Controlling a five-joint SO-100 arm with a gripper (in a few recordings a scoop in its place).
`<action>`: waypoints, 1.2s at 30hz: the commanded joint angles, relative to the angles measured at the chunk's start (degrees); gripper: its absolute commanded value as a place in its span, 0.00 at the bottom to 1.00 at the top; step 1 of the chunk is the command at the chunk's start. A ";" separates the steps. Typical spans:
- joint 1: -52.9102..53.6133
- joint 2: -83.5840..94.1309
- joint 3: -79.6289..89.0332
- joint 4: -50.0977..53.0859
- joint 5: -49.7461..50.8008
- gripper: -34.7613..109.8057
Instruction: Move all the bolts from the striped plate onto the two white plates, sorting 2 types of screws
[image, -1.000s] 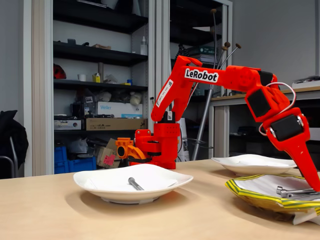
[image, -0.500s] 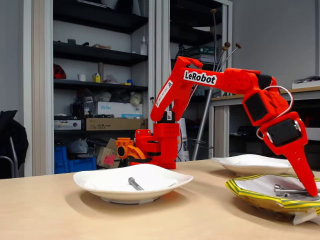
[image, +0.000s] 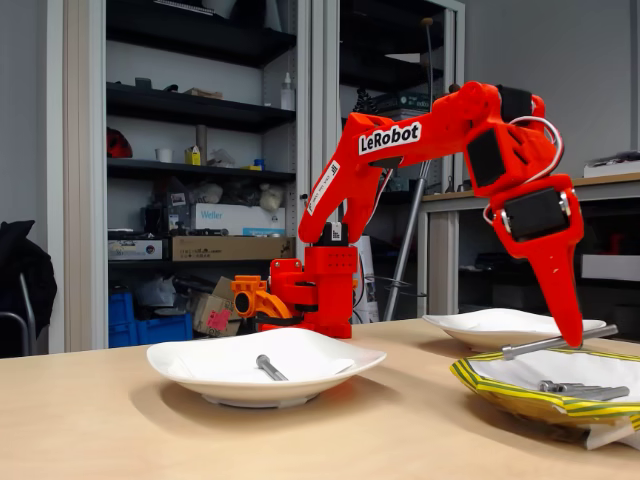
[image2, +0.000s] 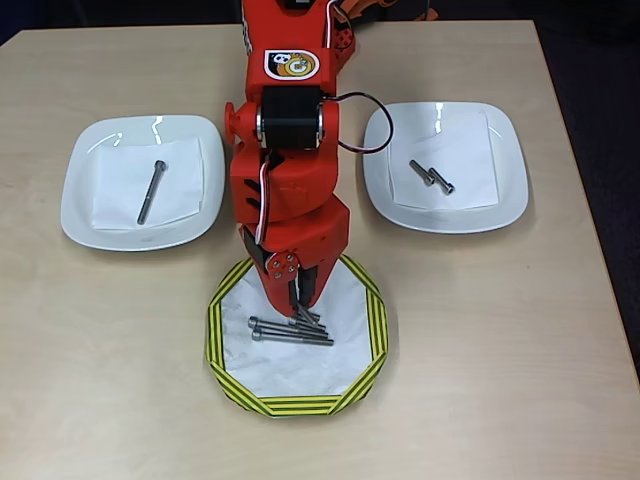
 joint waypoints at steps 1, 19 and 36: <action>1.32 5.45 -1.67 1.23 -0.88 0.24; 12.83 18.02 10.99 6.50 -5.98 0.24; 37.62 23.64 30.67 1.05 -23.47 0.24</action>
